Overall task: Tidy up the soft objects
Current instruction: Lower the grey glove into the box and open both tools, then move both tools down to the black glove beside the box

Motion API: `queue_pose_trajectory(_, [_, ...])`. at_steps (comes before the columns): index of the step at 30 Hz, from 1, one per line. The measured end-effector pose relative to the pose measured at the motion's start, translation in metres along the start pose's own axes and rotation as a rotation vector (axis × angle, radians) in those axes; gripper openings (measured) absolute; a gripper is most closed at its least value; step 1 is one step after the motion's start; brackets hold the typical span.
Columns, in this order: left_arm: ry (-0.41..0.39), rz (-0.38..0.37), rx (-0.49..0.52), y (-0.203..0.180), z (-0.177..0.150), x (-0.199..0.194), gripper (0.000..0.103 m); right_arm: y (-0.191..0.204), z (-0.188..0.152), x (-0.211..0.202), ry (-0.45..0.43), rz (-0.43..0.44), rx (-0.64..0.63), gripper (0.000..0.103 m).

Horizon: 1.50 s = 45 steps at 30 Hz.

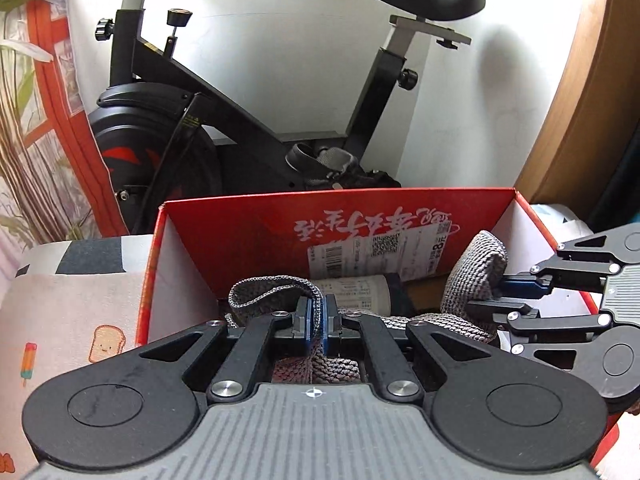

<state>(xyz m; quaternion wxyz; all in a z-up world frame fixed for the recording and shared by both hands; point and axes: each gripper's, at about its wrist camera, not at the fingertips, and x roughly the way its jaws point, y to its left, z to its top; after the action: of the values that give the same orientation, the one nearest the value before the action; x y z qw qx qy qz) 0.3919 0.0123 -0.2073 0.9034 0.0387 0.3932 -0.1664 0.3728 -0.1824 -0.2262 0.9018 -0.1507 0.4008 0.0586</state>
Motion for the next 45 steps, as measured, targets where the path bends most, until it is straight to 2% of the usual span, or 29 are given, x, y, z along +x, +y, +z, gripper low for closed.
queue_pose_trajectory(7, [0.034,-0.006,0.004,-0.001,-0.002,0.004,0.006,0.008,0.002,0.014,0.088,0.018,-0.054,0.015])
queue_pose_trajectory(11, [0.023,-0.024,0.013,0.0,-0.001,-0.001,0.008,0.006,0.002,0.014,0.088,0.008,-0.036,0.016])
queue_pose_trajectory(12, [0.019,-0.028,0.015,0.0,-0.001,-0.003,0.011,0.005,0.002,0.014,0.085,0.003,-0.027,0.017])
queue_pose_trajectory(14, [0.018,-0.029,0.017,0.001,-0.001,-0.007,0.025,0.003,0.002,0.011,0.071,-0.007,-0.009,0.024])
queue_pose_trajectory(15, [0.014,-0.03,0.016,0.002,-0.001,-0.011,0.042,0.001,0.002,0.008,0.059,-0.012,-0.001,0.026])
queue_pose_trajectory(16, [0.006,-0.034,0.017,0.002,-0.001,-0.014,0.053,0.001,0.002,0.005,0.048,-0.013,0.006,0.03])
queue_pose_trajectory(18, [-0.025,-0.036,0.034,0.002,-0.002,-0.025,0.056,-0.001,0.0,-0.003,0.014,-0.023,0.015,0.036])
queue_pose_trajectory(20, [-0.055,-0.027,0.068,0.0,-0.002,-0.036,0.058,-0.004,-0.002,-0.012,-0.017,-0.02,0.033,0.052])
queue_pose_trajectory(23, [-0.096,-0.019,0.077,0.0,-0.002,-0.053,0.072,-0.008,-0.003,-0.03,-0.072,-0.025,0.057,0.064])
queue_pose_trajectory(25, [-0.129,-0.011,0.074,0.0,-0.003,-0.066,0.087,-0.008,-0.004,-0.047,-0.129,-0.029,0.072,0.074])
queue_pose_trajectory(29, [-0.179,0.027,0.088,-0.004,-0.007,-0.09,0.095,-0.007,-0.008,-0.083,-0.239,-0.01,0.117,0.099])
queue_pose_trajectory(31, [-0.203,0.028,0.08,-0.005,-0.01,-0.103,0.102,-0.004,-0.01,-0.102,-0.288,-0.006,0.13,0.103])
queue_pose_trajectory(41, [-0.294,0.058,-0.014,-0.007,-0.038,-0.159,0.103,0.021,-0.038,-0.165,-0.447,-0.01,0.224,0.103])
queue_pose_trajectory(45, [-0.357,0.124,-0.007,-0.012,-0.056,-0.184,0.103,0.034,-0.055,-0.183,-0.508,-0.013,0.275,0.103])
